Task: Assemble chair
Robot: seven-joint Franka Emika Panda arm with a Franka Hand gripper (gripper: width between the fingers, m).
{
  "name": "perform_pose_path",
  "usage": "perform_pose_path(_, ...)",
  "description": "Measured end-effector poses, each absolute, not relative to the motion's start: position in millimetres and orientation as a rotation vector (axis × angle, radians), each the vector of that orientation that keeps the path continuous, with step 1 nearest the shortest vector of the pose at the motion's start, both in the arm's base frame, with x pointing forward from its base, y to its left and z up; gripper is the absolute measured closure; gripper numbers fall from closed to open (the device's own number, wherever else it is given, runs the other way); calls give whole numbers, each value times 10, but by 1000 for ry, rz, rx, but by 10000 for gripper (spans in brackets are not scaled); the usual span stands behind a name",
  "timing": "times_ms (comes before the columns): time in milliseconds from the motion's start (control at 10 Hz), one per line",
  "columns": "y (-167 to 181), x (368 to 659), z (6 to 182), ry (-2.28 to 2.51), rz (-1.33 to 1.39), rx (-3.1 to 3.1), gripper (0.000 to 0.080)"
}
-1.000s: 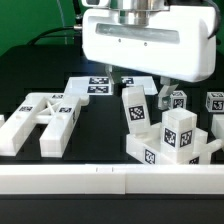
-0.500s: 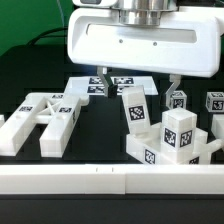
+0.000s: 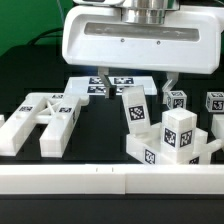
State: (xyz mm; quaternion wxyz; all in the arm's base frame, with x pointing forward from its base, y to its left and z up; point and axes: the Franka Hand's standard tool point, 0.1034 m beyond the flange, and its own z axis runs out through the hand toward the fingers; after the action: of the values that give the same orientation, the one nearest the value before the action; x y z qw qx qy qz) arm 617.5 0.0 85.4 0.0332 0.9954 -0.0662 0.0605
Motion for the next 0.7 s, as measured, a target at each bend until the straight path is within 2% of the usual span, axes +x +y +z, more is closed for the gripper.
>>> perform_pose_path(100,1,6179,857,-203,188,3063,489)
perform_pose_path(500,5,6190,867,-259,195,3061,489)
perform_pose_path(700,10,6204,869,-575,207,3034,489)
